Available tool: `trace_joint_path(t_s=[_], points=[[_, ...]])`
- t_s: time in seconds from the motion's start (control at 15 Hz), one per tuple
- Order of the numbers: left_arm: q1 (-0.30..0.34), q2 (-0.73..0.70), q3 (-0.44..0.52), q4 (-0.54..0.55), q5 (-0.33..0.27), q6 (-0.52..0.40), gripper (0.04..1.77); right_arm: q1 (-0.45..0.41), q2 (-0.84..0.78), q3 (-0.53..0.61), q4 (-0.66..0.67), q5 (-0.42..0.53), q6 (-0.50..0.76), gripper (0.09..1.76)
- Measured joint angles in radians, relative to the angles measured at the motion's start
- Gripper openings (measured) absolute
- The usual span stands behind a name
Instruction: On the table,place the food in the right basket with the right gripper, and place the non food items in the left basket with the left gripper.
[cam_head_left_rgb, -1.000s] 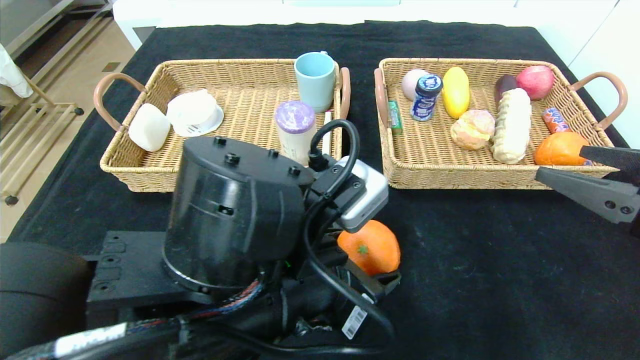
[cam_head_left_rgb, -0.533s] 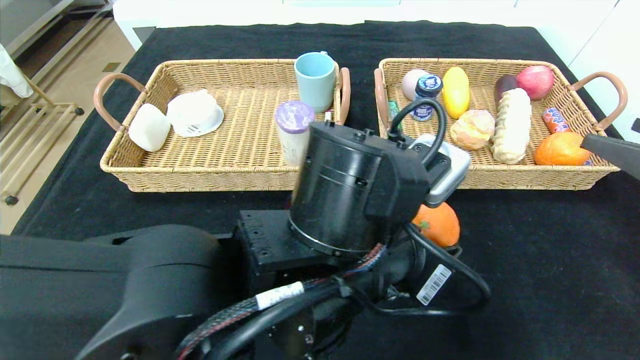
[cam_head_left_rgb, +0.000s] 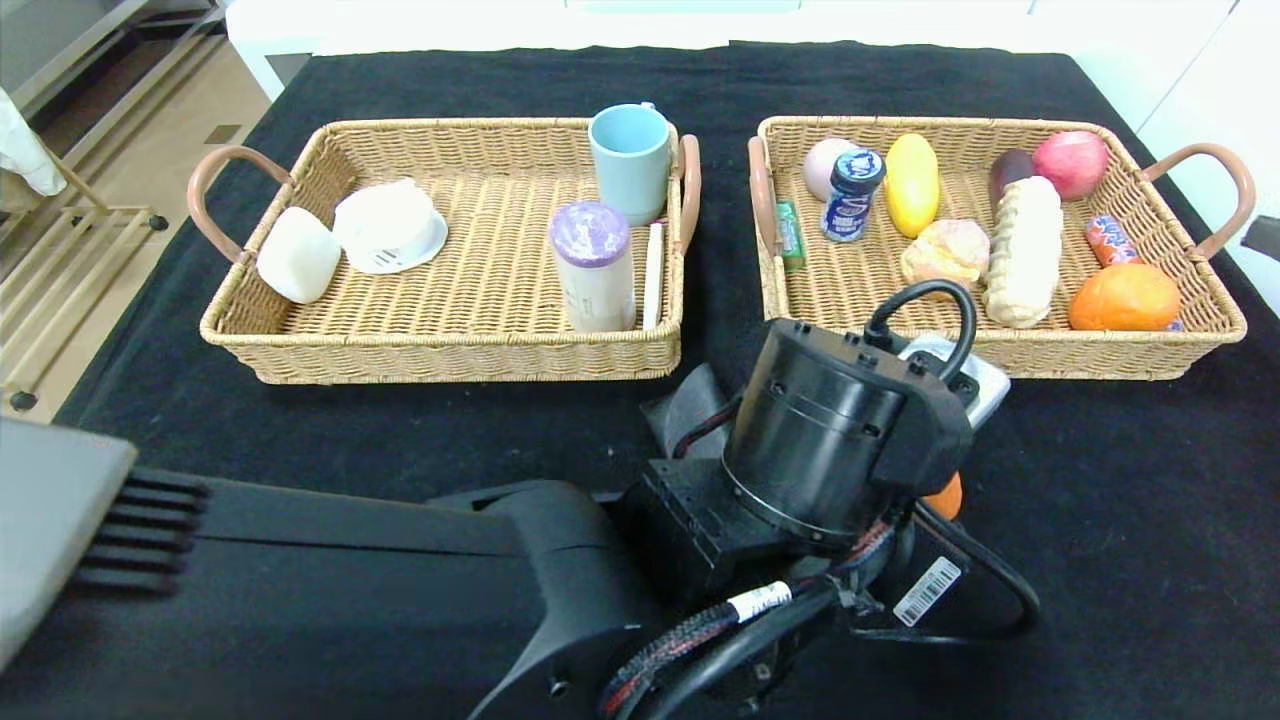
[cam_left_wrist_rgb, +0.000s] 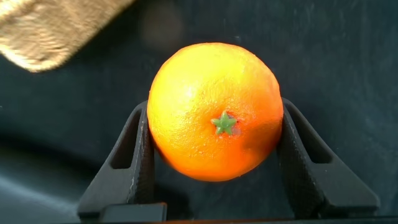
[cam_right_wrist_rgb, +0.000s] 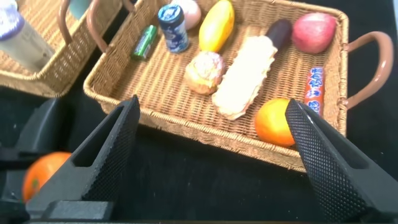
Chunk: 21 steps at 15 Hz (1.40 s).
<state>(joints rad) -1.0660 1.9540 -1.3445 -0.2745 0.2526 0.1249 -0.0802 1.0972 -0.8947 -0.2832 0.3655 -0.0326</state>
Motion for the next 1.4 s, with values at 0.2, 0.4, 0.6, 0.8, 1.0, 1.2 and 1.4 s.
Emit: trace_joint_path(t_s=[0.2,0.4,0.6,0.8,1.0,1.2,1.4], points=[[0.0,0.033,-0.001,-0.041,-0.002,0.0,1.15,-0.031,0.001,-0.012,0.0,0.009,0.01,1.71],[0.002,0.047,0.009,-0.044,-0.005,-0.007,1.15,-0.036,0.007,-0.015,0.001,0.024,0.013,1.71],[0.003,0.051,0.013,-0.046,-0.008,-0.009,1.14,-0.036,0.011,-0.015,0.002,0.032,0.013,1.71],[0.004,0.056,0.011,-0.046,-0.008,-0.009,1.14,-0.036,0.014,-0.015,0.002,0.032,0.013,1.71],[0.006,0.059,0.011,-0.046,-0.009,-0.009,1.3,-0.036,0.021,-0.015,0.001,0.034,0.013,1.71],[0.006,0.061,0.011,-0.059,-0.007,-0.008,1.43,-0.037,0.023,-0.015,0.001,0.034,0.013,1.71],[0.006,0.059,0.01,-0.06,-0.002,-0.002,1.52,-0.036,0.023,-0.014,0.001,0.034,0.013,1.71]])
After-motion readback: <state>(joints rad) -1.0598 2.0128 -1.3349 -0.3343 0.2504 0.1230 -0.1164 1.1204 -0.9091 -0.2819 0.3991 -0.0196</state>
